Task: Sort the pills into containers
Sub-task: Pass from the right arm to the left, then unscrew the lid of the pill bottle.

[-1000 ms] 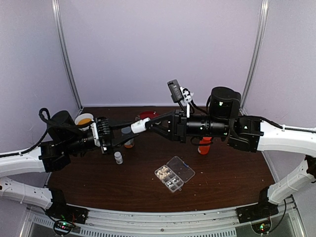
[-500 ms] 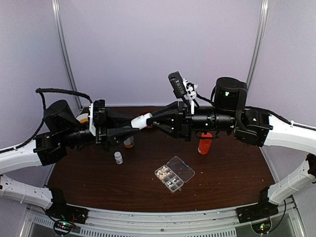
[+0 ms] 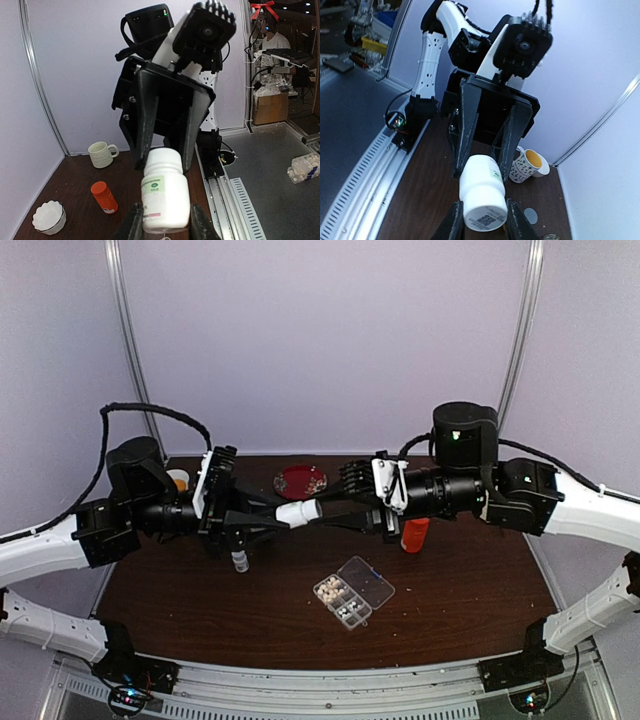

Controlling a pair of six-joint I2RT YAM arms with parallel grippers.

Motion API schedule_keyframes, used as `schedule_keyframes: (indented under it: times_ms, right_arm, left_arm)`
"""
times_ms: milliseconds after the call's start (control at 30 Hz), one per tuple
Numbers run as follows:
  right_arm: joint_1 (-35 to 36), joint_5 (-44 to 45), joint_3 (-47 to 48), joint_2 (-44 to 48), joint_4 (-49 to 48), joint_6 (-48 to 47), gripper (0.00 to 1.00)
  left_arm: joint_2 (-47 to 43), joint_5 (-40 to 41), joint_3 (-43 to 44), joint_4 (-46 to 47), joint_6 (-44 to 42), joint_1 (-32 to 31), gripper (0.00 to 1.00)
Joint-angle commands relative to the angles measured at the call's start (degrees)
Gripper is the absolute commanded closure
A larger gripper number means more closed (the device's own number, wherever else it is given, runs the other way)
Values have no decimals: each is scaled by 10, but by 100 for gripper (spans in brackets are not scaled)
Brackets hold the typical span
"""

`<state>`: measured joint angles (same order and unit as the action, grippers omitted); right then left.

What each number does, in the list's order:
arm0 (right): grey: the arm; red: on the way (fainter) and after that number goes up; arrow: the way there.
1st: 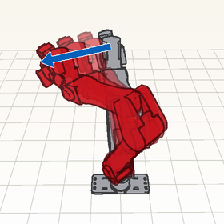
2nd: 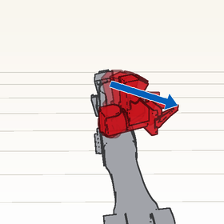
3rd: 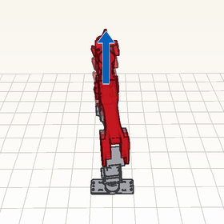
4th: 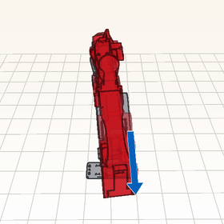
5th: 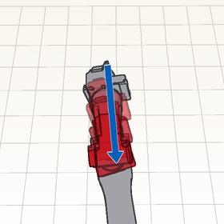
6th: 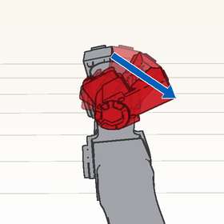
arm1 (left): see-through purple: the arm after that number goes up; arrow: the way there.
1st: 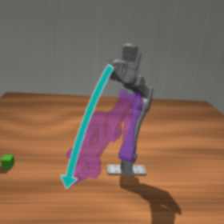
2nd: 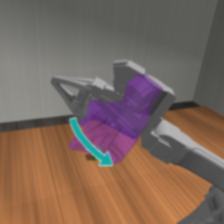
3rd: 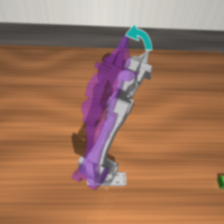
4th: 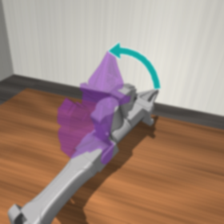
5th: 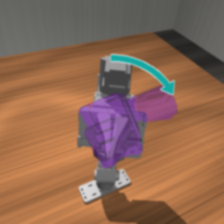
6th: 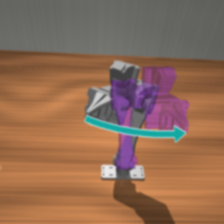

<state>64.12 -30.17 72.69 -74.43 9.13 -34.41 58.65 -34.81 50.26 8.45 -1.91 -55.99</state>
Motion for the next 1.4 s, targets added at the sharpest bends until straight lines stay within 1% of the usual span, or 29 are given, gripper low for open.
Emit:
schedule_keyframes:
  times_ms: [0, 33, 333, 400, 467, 533, 733, 933, 967, 1000, 1100, 1200, 1300, 1367]
  right_arm:
    - [6, 55, 1, -20, 76, -213, 100]
    - [6, 62, -4, -18, 73, -249, 100]
    - [6, 129, -69, 20, -48, -449, 100]
    - [7, 151, -96, 29, -94, -502, 100]
    - [8, 168, -128, 38, -162, -541, 100]
    - [8, 176, -150, 43, -213, -565, 100]
    - [9, 185, -173, 52, -269, -613, 100]
    - [8, 176, -173, 57, -267, -598, 100]
    - [9, 170, -174, 58, -271, -576, 85]
    - [8, 161, -173, 61, -271, -553, 59]
    - [6, 137, -170, 69, -253, -498, 16]
    - [5, 123, -186, 78, -266, -446, 5]
    - [1, 100, -215, 94, -305, -363, 3]
    - [-4, 81, -212, 109, -279, -297, 3]
  left_arm:
    - [14, -16, 27, 43, 45, -3, 100]
    - [16, -17, 27, 43, 51, -3, 100]
    - [38, -21, 29, 51, 93, -4, 100]
    - [42, -22, 32, 48, 95, -3, 100]
    - [47, -24, 35, 41, 96, -4, 100]
    - [50, -25, 37, 40, 103, -3, 100]
    - [65, -30, 42, 52, 145, -3, 100]
    - [74, -29, 44, 59, 154, -3, 100]
    - [73, -29, 44, 59, 153, -4, 100]
    - [72, -28, 44, 59, 151, -4, 100]
    - [63, -31, 42, 55, 132, -3, 100]
    - [50, -25, 41, 39, 103, -4, 100]
    - [41, -20, 41, 21, 78, -3, 100]
    - [33, -16, 36, 19, 59, -3, 100]
